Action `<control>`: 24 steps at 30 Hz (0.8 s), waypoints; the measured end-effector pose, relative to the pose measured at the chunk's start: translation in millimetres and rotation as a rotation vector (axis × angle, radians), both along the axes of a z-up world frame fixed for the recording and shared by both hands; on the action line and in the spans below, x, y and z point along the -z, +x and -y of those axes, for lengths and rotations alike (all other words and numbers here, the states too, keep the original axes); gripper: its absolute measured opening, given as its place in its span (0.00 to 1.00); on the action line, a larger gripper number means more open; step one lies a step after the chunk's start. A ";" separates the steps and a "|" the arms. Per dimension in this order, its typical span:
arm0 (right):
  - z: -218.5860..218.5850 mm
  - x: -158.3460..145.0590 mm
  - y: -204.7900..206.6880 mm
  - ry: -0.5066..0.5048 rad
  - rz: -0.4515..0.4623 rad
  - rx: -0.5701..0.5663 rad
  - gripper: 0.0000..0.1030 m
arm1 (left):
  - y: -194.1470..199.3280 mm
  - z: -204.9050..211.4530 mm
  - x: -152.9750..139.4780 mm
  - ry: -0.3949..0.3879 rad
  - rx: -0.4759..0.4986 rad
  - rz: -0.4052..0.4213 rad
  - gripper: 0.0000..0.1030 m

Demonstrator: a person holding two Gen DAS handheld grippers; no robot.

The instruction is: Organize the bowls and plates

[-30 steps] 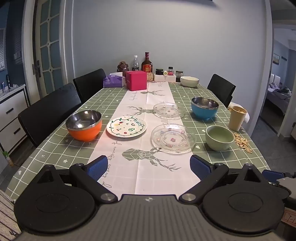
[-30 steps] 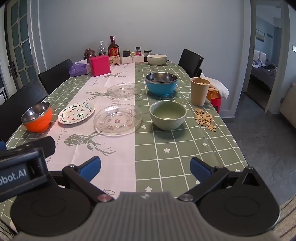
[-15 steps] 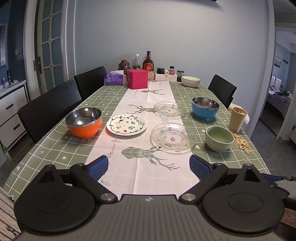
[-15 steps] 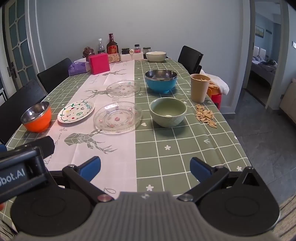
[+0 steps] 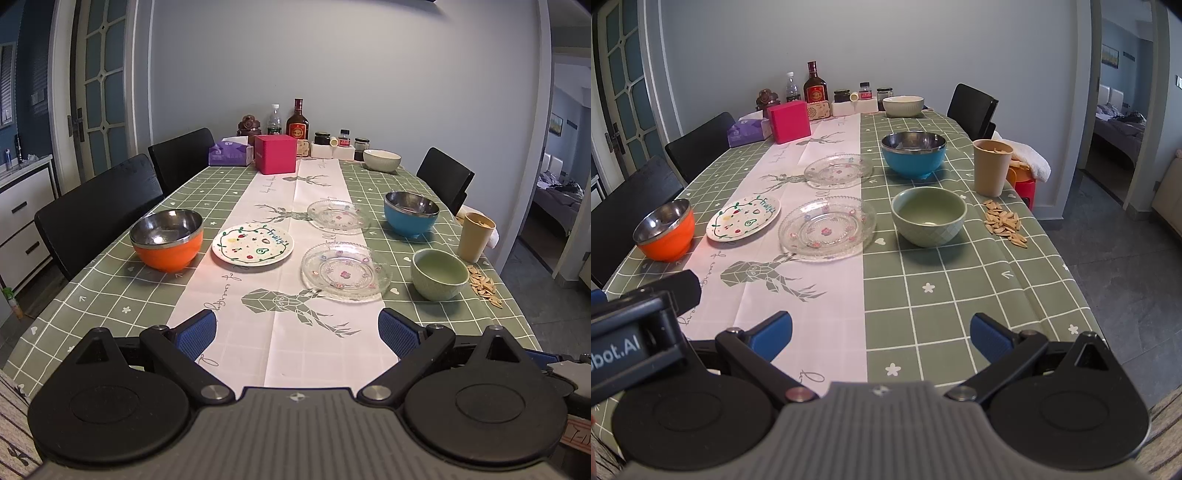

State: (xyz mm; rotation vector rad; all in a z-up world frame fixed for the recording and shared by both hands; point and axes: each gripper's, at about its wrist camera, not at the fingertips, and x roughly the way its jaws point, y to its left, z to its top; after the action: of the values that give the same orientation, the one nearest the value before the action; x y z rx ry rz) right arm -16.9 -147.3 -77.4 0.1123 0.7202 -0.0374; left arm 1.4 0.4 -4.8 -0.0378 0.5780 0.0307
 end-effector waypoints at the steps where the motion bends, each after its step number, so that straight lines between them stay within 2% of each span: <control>1: 0.1 0.5 0.2 0.001 -0.001 0.001 0.97 | 0.2 -0.1 0.5 0.001 -0.001 0.001 1.00; 24: -1.3 3.4 1.1 -0.003 -0.023 -0.009 0.97 | 4.0 0.2 5.9 -0.005 0.000 -0.011 1.00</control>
State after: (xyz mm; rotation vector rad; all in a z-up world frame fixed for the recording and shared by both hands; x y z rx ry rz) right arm -15.8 -146.0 -80.8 0.1058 0.7431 -0.0312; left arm 5.4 0.1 -10.7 -0.0423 0.5892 0.0299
